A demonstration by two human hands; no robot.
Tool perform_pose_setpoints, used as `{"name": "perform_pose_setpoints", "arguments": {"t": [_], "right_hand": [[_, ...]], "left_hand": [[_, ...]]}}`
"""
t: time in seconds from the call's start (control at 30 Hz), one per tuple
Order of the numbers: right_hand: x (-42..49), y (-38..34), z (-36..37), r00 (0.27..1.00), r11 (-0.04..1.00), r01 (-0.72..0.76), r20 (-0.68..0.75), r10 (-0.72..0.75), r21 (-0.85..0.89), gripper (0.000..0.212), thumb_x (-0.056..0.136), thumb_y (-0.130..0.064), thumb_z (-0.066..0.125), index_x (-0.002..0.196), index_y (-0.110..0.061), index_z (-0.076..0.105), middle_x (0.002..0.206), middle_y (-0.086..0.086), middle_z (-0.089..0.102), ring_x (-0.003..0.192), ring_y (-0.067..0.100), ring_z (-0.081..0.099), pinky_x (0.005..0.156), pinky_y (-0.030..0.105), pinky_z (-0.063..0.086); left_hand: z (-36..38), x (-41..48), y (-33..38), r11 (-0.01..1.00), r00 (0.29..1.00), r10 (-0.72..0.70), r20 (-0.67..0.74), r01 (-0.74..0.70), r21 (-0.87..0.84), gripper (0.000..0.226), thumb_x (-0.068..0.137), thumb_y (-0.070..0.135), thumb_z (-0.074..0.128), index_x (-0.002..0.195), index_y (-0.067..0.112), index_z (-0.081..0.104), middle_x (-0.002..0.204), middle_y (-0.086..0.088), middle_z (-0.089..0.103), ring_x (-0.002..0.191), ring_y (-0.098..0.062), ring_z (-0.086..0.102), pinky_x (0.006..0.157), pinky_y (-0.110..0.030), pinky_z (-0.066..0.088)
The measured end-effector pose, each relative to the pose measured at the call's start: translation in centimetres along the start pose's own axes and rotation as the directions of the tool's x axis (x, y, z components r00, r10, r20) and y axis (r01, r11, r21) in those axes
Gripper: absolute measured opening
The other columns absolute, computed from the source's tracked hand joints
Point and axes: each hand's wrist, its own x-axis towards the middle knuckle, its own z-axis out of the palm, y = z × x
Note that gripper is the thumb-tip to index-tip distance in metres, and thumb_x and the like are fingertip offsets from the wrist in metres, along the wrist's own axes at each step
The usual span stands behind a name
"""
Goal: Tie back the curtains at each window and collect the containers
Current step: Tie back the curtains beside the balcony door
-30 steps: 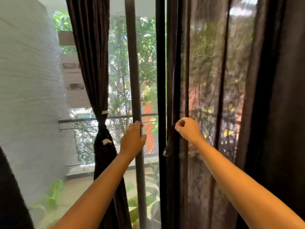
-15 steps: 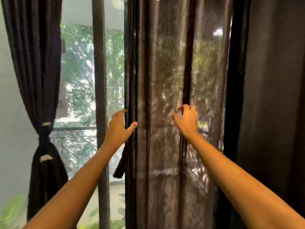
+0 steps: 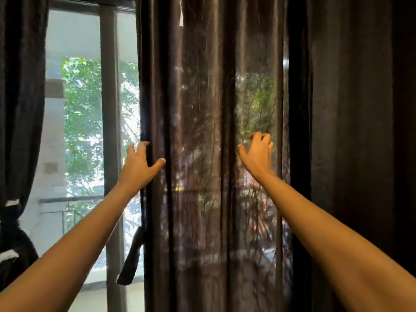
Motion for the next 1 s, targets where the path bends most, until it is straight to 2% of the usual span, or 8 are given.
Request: {"name": "perform_pose_setpoints", "arguments": {"t": [0.13,0.33,0.43,0.57,0.67,0.77,0.87,1.0], "right_hand": [[1.6,1.4,-0.9,1.0,0.999,0.015,-0.006,-0.015,-0.042,0.037,0.091,-0.031,0.058,0.114,-0.005,0.047,0.122,0.017,0.04,0.11,0.035,0.039,0.096,0.042,0.032],[3.6,3.9,-2.1,1.0,0.99,-0.009,-0.022,0.006,-0.138,0.044,0.088,-0.032,0.061,0.12,-0.007,0.042,0.128,0.018,0.036,0.114,0.038,0.038,0.092,0.042,0.037],[5.5,5.0,-2.5,0.999,0.993,-0.032,0.022,0.035,-0.113,0.054,0.087,-0.031,0.063,0.131,-0.013,0.037,0.139,0.018,0.029,0.121,0.041,0.034,0.095,0.047,0.038],[8.6,5.6,-2.7,0.997,0.998,-0.06,0.041,0.059,0.031,0.063,0.087,-0.029,0.064,0.139,-0.016,0.031,0.146,0.018,0.022,0.128,0.041,0.032,0.097,0.048,0.039],[10.7,5.6,-2.9,0.998,0.991,-0.062,0.0,0.062,0.115,0.063,0.087,-0.03,0.063,0.138,-0.015,0.031,0.141,0.019,0.028,0.123,0.041,0.038,0.09,0.044,0.041],[12.6,5.3,-3.5,0.999,0.989,-0.035,-0.017,0.037,0.147,0.069,0.086,-0.027,0.065,0.14,-0.01,0.027,0.139,0.019,0.034,0.12,0.039,0.043,0.09,0.044,0.042],[14.2,5.1,-3.8,0.998,0.984,-0.036,-0.036,0.043,0.177,0.071,0.087,-0.023,0.066,0.142,-0.005,0.024,0.136,0.02,0.042,0.118,0.036,0.049,0.091,0.042,0.045],[15.2,3.6,-3.2,0.999,0.99,-0.042,-0.022,0.046,0.134,0.046,0.091,-0.006,0.052,0.135,-0.003,0.04,0.094,0.013,0.059,0.083,0.028,0.059,0.068,0.037,0.048]], "left_hand": [[-0.2,2.2,0.9,0.999,1.0,0.024,0.002,-0.024,0.022,0.069,0.084,0.038,0.066,0.136,0.003,0.036,0.146,-0.028,0.024,0.127,-0.042,0.039,0.103,-0.044,0.035],[0.3,4.1,1.8,0.997,0.998,0.06,-0.013,-0.059,0.054,0.06,0.084,0.032,0.067,0.128,-0.002,0.042,0.14,-0.03,0.028,0.126,-0.042,0.038,0.103,-0.046,0.036],[0.2,5.2,2.2,0.993,0.998,0.063,0.001,-0.063,0.1,0.054,0.084,0.033,0.068,0.121,-0.001,0.047,0.132,-0.029,0.035,0.117,-0.04,0.045,0.094,-0.044,0.04],[-0.5,7.0,3.2,0.985,0.996,0.081,-0.035,-0.074,0.157,0.054,0.084,0.036,0.067,0.117,-0.003,0.049,0.107,-0.029,0.05,0.101,-0.042,0.05,0.078,-0.041,0.041],[-1.0,8.1,4.1,0.983,0.993,0.053,-0.11,-0.032,0.183,0.056,0.085,0.033,0.068,0.119,-0.007,0.049,0.109,-0.033,0.054,0.104,-0.045,0.051,0.083,-0.044,0.041],[-1.5,9.2,4.5,0.986,0.983,0.088,-0.158,-0.063,0.151,0.041,0.084,0.034,0.068,0.095,-0.002,0.053,0.09,-0.028,0.057,0.089,-0.043,0.055,0.069,-0.04,0.037],[-1.6,10.0,4.5,0.985,0.973,0.101,-0.208,-0.069,0.158,0.038,0.086,0.04,0.063,0.085,0.004,0.049,0.082,-0.021,0.055,0.08,-0.039,0.054,0.064,-0.039,0.037],[-1.5,9.8,4.4,0.974,0.953,0.128,-0.273,-0.07,0.214,0.031,0.09,0.025,0.059,0.078,0.002,0.043,0.07,-0.018,0.047,0.072,-0.04,0.051,0.062,-0.043,0.039]]}}
